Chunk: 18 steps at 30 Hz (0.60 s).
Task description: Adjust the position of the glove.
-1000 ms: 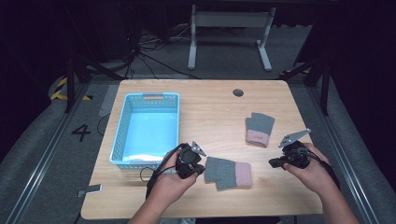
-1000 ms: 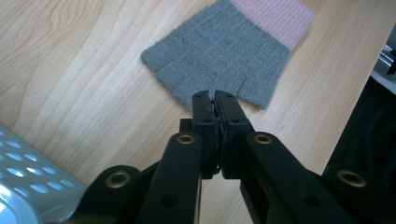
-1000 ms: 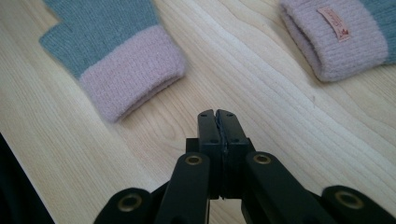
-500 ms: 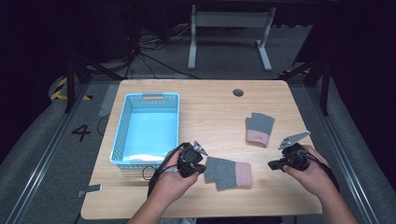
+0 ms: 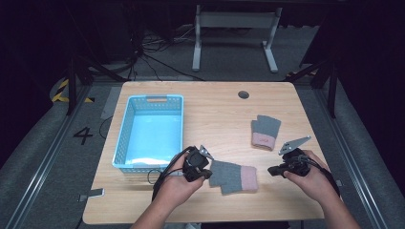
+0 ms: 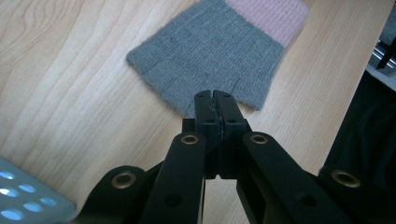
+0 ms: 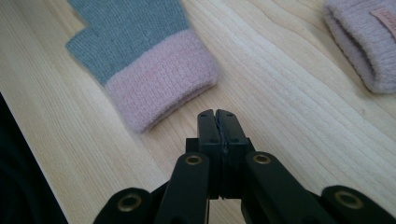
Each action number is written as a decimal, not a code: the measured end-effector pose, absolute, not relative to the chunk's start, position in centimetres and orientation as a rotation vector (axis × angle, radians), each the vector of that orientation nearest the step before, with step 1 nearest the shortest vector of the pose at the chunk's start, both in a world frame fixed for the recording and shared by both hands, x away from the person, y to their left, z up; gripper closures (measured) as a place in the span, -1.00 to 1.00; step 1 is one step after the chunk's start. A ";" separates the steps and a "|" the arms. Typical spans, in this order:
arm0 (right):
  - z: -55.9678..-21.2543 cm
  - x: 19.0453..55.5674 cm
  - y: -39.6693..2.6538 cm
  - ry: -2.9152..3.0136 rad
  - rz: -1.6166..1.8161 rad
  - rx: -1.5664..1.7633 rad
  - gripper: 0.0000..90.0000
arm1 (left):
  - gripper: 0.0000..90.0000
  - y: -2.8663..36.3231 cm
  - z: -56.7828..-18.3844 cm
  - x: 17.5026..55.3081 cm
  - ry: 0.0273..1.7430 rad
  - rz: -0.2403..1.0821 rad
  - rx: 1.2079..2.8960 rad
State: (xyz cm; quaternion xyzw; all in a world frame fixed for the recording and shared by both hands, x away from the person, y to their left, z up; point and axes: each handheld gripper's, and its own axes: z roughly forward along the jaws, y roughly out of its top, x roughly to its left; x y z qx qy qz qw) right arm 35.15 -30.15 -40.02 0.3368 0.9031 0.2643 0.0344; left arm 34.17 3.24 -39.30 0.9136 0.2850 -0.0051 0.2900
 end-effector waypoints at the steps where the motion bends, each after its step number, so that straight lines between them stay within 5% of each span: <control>1: -40.1 35.2 -30.1 2.782 0.821 1.033 1.00 | 1.00 3.2 -39.3 34.2 0.760 -0.017 2.440; 18: -40.0 39.9 -29.9 2.632 0.887 1.141 1.00 | 1.00 3.4 -39.1 34.0 0.748 -0.019 2.424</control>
